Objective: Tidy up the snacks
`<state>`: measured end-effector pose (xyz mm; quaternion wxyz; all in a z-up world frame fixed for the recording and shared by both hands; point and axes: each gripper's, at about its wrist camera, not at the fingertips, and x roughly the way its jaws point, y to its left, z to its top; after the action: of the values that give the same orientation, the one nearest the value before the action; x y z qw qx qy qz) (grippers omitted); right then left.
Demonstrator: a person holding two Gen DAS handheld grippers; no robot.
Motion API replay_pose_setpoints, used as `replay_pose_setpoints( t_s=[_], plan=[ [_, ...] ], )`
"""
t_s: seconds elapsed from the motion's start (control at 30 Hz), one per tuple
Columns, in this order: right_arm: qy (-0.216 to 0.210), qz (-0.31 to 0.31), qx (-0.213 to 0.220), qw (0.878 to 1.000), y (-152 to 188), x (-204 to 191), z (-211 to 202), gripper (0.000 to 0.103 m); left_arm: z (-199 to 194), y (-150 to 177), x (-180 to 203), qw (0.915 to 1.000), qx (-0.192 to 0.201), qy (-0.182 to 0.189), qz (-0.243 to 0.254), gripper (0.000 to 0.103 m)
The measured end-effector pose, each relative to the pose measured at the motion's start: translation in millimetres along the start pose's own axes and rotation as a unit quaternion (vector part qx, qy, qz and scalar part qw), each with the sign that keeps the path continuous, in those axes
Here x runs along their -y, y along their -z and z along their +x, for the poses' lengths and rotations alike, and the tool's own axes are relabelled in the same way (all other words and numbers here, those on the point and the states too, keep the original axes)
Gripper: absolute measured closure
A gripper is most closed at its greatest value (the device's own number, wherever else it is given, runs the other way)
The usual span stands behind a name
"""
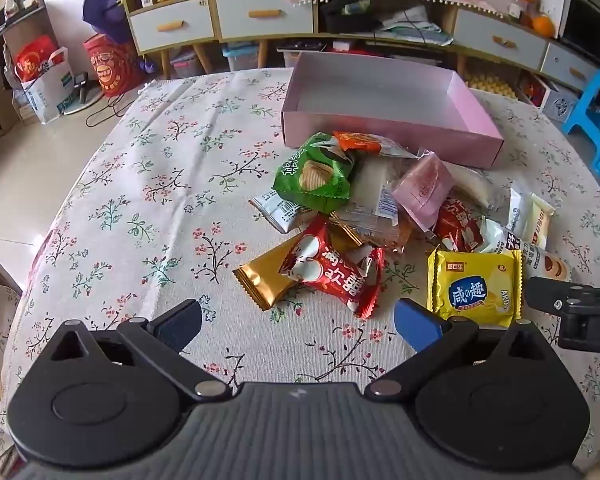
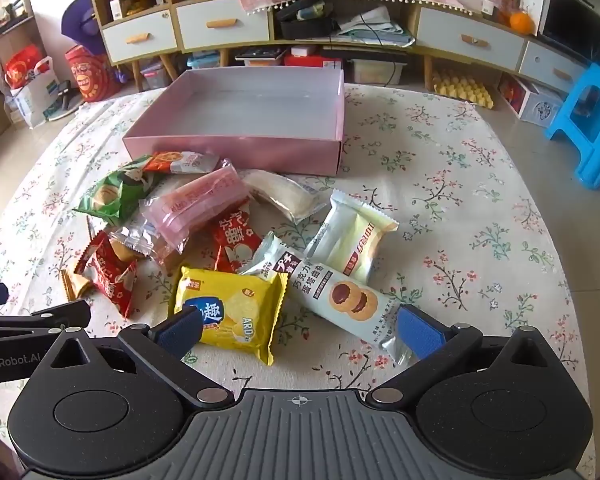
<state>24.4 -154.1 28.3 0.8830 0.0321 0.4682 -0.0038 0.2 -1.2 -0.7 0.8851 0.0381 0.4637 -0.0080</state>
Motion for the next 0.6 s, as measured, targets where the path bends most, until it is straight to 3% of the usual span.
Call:
replay_pose_setpoints(
  t_s=[0.6],
  plan=[
    [0.002,-0.006,-0.001,1.0,1.4,-3.1,0.7,0.0,1.6,1.9,0.6,1.0,-0.001,0.001,0.0,0.0]
  ],
)
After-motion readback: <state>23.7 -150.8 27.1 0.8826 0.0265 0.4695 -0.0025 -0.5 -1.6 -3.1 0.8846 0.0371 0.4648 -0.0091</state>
